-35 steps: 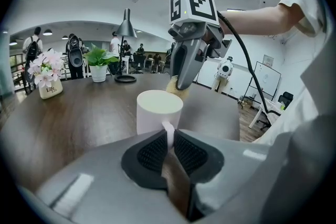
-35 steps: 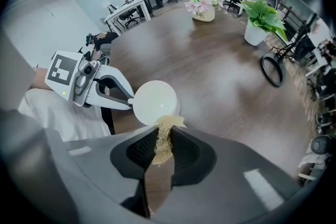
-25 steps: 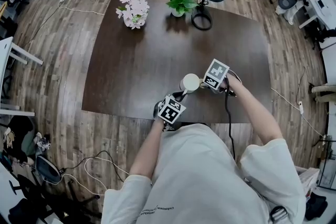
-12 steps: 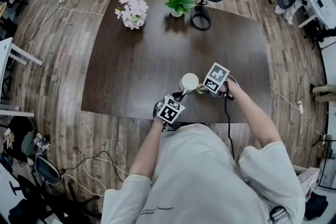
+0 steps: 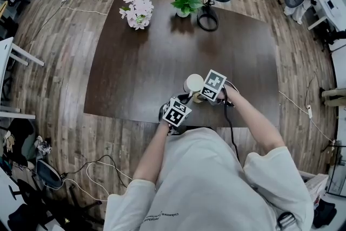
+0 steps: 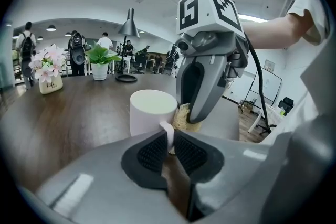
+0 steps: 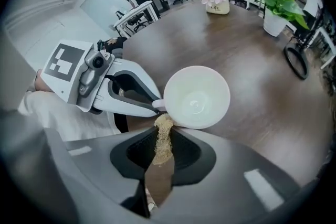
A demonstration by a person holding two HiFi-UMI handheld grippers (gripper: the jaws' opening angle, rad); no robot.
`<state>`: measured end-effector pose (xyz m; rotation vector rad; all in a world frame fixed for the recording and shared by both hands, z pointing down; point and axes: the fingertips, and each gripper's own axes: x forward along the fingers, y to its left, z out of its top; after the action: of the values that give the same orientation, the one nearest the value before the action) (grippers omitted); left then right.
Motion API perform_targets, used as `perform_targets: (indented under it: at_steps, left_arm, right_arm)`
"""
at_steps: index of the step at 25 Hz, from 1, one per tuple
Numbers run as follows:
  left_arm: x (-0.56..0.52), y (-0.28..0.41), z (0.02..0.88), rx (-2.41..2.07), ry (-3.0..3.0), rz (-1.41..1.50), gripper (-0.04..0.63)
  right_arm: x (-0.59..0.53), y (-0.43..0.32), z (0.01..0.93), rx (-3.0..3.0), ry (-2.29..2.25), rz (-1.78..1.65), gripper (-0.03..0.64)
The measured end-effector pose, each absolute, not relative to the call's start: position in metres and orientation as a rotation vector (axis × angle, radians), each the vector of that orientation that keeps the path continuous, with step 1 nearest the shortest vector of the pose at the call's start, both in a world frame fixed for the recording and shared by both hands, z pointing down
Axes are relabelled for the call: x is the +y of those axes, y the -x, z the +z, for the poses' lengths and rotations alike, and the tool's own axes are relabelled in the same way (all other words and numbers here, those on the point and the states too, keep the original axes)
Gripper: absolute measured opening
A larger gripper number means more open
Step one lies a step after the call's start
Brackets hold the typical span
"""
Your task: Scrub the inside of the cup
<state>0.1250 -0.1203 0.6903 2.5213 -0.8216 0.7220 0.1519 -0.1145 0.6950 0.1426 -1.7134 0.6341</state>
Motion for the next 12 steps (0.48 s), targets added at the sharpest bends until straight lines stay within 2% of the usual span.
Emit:
perform_targets:
  at_steps: [7,12]
  left_arm:
    - [-0.12,-0.124,0.687,-0.819,-2.524,0.735,0.041]
    - [-0.126,-0.123,0.685,-0.834,-2.526,0.715,0.041]
  right_arm:
    - [-0.109,-0.143,0.682,-1.684,-0.047,0.445,0.092]
    - [-0.12,-0.142,0.679,-1.689,-0.194,0.571,0.092]
